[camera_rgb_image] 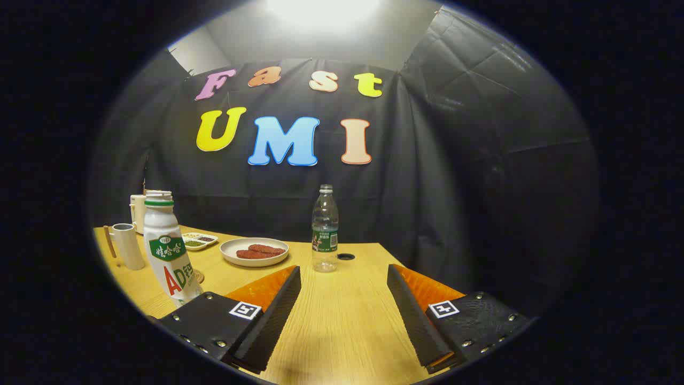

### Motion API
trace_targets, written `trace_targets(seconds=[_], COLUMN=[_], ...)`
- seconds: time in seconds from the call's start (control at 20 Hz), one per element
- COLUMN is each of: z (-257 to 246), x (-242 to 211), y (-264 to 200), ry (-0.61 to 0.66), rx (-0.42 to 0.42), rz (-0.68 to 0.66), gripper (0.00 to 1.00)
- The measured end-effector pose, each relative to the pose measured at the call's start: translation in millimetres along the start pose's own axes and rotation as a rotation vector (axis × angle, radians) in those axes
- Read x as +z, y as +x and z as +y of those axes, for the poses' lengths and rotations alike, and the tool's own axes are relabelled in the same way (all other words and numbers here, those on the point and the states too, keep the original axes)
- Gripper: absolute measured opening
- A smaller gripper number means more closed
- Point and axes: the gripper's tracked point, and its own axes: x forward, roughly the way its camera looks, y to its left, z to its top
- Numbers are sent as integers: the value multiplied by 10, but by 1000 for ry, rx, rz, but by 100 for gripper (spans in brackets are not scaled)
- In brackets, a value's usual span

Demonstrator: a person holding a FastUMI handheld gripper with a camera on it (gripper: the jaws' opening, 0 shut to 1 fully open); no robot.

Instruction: Take the bottle from table, then pour the juice into the cup, finally place the bottle on the coaster

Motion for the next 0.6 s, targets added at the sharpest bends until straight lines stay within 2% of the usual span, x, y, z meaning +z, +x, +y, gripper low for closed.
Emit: trace_targets(seconds=[0.25,0.6], z=[151,605], x=[432,621], y=[-169,-564], ry=[11,82], rx=[18,118], rz=[-79,-8], gripper=[98,98])
